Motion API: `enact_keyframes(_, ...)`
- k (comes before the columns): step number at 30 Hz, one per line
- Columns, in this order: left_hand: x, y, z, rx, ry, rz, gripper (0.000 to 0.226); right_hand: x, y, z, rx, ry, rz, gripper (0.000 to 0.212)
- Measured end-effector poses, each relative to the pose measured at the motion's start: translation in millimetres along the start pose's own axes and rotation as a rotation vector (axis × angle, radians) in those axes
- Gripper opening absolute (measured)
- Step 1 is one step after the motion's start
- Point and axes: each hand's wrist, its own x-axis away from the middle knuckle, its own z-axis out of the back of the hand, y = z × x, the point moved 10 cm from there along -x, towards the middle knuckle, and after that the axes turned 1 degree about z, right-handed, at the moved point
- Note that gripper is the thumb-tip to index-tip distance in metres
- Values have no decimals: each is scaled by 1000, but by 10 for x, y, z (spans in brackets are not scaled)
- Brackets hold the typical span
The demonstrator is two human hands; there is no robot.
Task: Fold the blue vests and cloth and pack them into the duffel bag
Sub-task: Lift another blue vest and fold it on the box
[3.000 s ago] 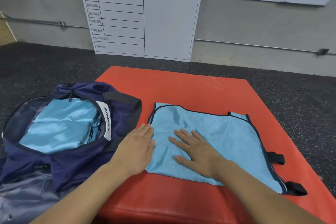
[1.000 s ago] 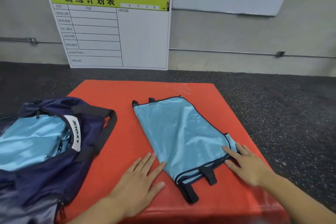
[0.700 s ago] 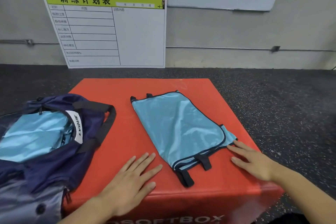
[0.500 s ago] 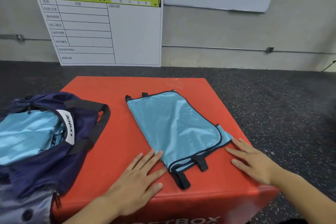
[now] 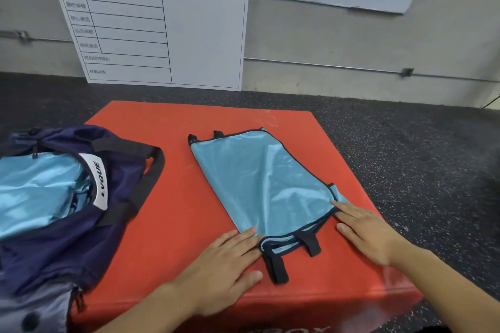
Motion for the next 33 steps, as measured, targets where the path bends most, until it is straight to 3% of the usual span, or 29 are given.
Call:
enact_keyframes(11,645,-365,212,-57,53,89,59,465,-532,150,83,-52,119,99)
enact_keyframes(18,1343,-754,478,-116,119,149,49,760,-1246,179,114,-63,320,57)
enact_keyframes(25,1684,-848,543,-175,96,130,43,887,-1404,200,126,-37,408,52)
enact_keyframes(30,1546,-720,559,-161,90,92,31,901,-1450,241,242,105,443,50)
enact_keyframes(33,1417,-710,530,-114,77,101,34,843,-1516,168,207,78,490,52)
